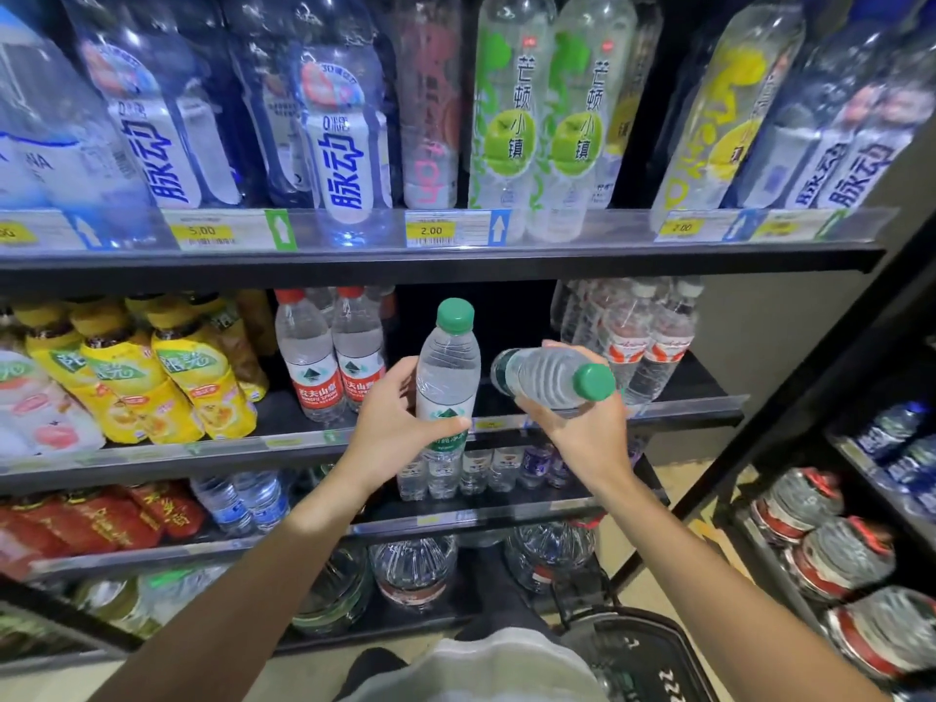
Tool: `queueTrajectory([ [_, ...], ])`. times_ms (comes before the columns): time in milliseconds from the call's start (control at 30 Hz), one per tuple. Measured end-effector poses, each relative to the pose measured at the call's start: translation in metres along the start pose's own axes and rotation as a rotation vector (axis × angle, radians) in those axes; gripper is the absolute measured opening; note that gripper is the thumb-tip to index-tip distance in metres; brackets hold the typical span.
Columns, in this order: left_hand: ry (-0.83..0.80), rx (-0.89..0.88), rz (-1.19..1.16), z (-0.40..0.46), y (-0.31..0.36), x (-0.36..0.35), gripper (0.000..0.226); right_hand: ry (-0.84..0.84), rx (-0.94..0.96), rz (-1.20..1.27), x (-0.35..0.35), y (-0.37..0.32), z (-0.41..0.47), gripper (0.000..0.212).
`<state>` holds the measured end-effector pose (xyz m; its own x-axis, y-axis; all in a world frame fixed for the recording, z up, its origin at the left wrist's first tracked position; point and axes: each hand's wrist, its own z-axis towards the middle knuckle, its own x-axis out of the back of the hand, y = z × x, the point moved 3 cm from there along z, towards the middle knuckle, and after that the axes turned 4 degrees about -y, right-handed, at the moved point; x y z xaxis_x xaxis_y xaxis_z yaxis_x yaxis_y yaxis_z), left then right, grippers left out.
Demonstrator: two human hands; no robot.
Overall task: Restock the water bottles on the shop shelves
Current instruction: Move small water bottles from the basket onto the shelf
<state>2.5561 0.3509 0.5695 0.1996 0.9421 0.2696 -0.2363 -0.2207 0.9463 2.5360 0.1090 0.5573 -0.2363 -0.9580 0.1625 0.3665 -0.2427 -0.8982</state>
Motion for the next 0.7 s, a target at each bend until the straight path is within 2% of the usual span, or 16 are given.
queueTrajectory([
  [200,0.029,-0.043,0.022,0.008,0.005,0.004,0.067,-0.037,-0.099,-0.110,-0.011,0.039,0.050,0.058],
  [300,0.022,-0.059,0.035,0.012,0.005,0.006,0.070,-0.080,-0.151,-0.159,-0.016,0.055,0.068,0.043],
  [433,0.036,-0.088,0.039,0.016,0.002,0.007,0.072,-0.166,-0.224,-0.201,-0.017,0.070,0.090,0.033],
  [567,0.049,-0.143,0.058,0.019,-0.002,0.005,0.070,-0.391,-0.236,-0.339,-0.019,0.068,0.111,0.047],
  [700,0.058,-0.204,0.126,0.034,-0.006,-0.003,0.071,-0.410,-0.231,-0.424,-0.016,0.077,0.106,0.055],
])
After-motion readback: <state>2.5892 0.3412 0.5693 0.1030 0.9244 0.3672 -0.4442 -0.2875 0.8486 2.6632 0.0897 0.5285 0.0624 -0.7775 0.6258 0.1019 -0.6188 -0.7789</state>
